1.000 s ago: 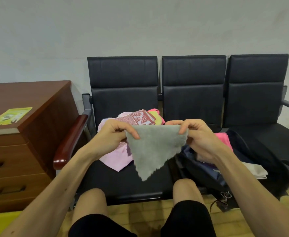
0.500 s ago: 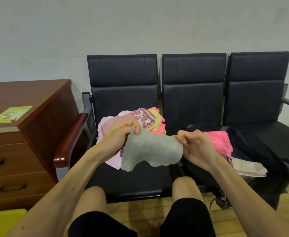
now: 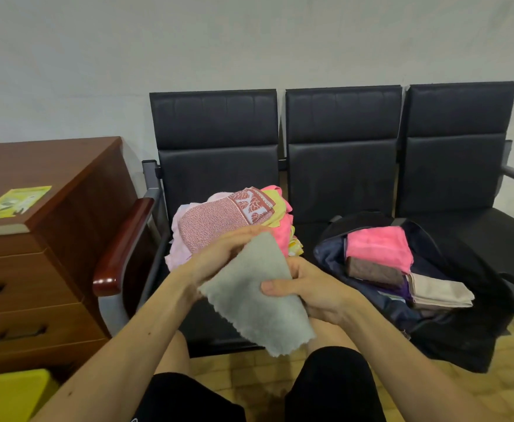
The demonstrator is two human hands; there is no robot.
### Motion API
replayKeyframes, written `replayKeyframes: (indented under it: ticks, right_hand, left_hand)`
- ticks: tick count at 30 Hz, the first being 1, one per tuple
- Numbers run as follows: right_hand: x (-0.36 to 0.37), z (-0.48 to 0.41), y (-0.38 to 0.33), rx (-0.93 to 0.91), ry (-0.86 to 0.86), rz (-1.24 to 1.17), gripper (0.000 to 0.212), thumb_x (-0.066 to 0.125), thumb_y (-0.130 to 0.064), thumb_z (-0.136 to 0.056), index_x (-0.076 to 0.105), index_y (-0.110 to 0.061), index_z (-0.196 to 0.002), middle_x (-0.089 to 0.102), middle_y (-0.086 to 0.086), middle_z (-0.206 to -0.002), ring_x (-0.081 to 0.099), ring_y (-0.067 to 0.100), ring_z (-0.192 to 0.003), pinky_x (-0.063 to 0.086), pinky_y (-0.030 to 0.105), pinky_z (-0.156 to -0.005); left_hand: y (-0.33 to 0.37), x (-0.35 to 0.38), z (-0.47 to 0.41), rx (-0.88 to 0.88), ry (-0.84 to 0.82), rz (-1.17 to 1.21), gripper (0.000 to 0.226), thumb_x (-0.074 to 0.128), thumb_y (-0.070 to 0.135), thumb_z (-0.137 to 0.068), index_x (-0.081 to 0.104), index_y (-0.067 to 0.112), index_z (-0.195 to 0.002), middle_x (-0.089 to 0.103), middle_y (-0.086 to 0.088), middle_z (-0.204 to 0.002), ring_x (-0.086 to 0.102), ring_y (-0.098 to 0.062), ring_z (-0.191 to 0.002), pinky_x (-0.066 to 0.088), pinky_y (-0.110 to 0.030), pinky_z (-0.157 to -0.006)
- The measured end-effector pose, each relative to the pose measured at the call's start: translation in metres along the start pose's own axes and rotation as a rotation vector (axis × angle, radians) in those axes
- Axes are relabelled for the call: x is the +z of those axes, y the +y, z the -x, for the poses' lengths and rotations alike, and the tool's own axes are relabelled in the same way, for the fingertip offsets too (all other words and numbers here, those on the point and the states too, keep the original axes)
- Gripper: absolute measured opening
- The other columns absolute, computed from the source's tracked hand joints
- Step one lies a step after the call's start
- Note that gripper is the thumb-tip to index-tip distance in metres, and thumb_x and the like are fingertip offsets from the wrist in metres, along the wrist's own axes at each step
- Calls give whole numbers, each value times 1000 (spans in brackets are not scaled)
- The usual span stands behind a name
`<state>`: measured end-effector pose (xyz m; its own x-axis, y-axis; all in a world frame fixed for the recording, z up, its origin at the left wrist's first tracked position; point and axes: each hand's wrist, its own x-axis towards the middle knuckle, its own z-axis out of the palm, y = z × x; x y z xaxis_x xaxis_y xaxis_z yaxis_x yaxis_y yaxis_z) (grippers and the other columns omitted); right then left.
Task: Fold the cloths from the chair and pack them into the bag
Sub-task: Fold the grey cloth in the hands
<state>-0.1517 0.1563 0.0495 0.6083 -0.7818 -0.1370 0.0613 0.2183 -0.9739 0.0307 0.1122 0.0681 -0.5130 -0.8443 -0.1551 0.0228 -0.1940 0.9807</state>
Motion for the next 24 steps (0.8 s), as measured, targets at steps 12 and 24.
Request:
replayKeyframes:
  ticks: [12, 24]
  right_hand:
    - [-16, 7, 17, -109, 300, -266, 26, 65, -14, -85, 67, -4, -108, 75, 11, -98, 73, 23, -88, 58, 28, -66]
    - [-57, 37, 58, 32, 472, -85, 32, 62, -14, -93, 62, -17, -125, 73, 8, -115, 68, 24, -102, 51, 41, -85]
  left_hand:
    - [-76, 10, 2, -65, -194, 703, 90, 77, 52, -78, 42, 6, -147, 44, -20, -151, 43, -38, -138, 42, -48, -110]
    - [-93, 29, -16, -121, 108, 22, 25, 56, 3, -97, 67, 10, -118, 70, -15, -120, 65, -31, -115, 50, -51, -101]
